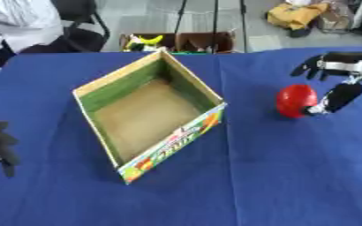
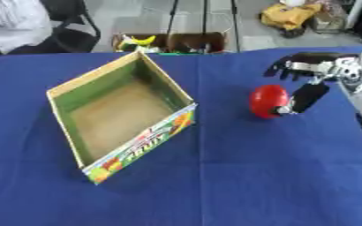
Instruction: Pick up objects on the table and place them in the box.
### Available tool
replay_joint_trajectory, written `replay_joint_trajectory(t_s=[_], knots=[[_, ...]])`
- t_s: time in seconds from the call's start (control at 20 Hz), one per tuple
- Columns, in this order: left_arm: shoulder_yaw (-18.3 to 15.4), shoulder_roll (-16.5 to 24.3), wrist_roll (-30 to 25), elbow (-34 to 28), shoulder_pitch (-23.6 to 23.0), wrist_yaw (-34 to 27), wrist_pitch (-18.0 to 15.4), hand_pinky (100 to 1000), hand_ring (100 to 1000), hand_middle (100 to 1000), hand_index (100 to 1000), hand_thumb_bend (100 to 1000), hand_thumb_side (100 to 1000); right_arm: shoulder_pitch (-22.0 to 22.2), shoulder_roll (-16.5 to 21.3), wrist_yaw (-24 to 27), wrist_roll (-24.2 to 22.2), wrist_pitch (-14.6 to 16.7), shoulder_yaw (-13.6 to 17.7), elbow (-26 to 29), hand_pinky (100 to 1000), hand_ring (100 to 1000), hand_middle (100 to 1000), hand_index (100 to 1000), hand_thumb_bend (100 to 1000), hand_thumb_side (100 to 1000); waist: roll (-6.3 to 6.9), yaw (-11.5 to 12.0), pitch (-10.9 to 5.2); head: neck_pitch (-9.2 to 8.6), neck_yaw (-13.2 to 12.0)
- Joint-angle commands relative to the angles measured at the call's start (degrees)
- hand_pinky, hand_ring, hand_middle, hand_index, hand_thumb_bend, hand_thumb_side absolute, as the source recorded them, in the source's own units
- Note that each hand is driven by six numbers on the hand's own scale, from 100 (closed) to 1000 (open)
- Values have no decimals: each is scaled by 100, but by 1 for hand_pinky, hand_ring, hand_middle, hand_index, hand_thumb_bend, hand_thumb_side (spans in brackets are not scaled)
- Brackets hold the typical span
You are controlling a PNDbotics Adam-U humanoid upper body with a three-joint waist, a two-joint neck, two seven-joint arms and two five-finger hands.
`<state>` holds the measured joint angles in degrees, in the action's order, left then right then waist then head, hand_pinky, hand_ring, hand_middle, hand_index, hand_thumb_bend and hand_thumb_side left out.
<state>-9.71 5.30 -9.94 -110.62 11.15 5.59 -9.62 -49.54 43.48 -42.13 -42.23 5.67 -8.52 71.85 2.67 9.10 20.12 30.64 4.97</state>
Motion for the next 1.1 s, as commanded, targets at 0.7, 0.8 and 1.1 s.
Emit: replay_joint_trajectory(t_s=[0.7, 0.8, 1.1], knots=[[19, 84, -33, -61, 24, -38, -17, 247, 387, 503, 739, 100, 930, -190, -41, -300, -22, 405, -112, -346, 730, 799, 859, 908, 442, 266, -1, 33, -51, -80, 31], [19, 84, -34, -58, 23, -37, -19, 247, 387, 503, 739, 100, 930, -197, -53, -236, -42, 434, -123, -332, 734, 805, 870, 920, 456, 265, 0, 37, -45, -81, 33], [23, 85, -45, -54, 20, -34, -22, 247, 388, 503, 739, 100, 930, -269, -85, -150, -111, 425, -133, -317, 728, 806, 872, 919, 452, 283, -4, 37, -37, -91, 38]])
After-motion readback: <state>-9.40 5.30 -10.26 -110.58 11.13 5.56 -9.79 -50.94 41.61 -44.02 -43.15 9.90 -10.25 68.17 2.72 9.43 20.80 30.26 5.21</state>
